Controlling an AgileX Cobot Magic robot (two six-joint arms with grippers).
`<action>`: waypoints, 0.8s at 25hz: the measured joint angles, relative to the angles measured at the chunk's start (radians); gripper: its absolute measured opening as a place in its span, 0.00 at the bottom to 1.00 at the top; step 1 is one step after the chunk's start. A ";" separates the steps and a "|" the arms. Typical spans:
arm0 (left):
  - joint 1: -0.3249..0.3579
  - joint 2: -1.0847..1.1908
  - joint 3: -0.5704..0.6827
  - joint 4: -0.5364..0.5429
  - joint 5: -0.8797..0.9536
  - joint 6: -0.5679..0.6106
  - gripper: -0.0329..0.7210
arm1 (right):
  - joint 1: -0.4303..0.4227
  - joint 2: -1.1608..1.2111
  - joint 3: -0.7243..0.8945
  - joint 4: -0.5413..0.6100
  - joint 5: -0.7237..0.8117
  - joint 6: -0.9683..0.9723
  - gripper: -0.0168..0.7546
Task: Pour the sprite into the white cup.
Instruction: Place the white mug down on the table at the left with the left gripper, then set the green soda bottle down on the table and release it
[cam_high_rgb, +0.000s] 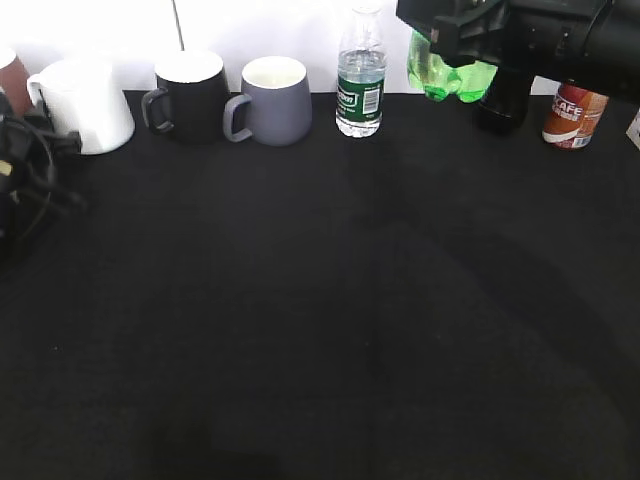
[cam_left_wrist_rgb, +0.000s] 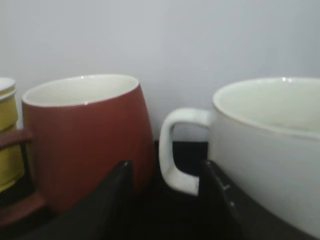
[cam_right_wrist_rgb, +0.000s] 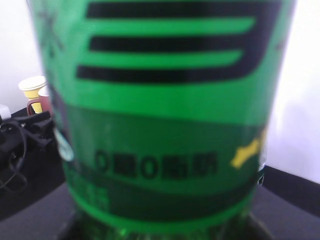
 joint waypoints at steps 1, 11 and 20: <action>0.000 0.000 0.035 0.002 -0.003 -0.001 0.50 | 0.000 0.000 0.000 0.000 0.001 0.000 0.51; -0.022 -0.729 0.481 0.043 0.057 -0.037 0.50 | 0.000 0.215 0.000 0.379 -0.186 -0.409 0.51; -0.022 -1.175 0.488 0.147 0.512 -0.012 0.50 | -0.025 0.633 -0.001 0.797 -0.603 -0.698 0.51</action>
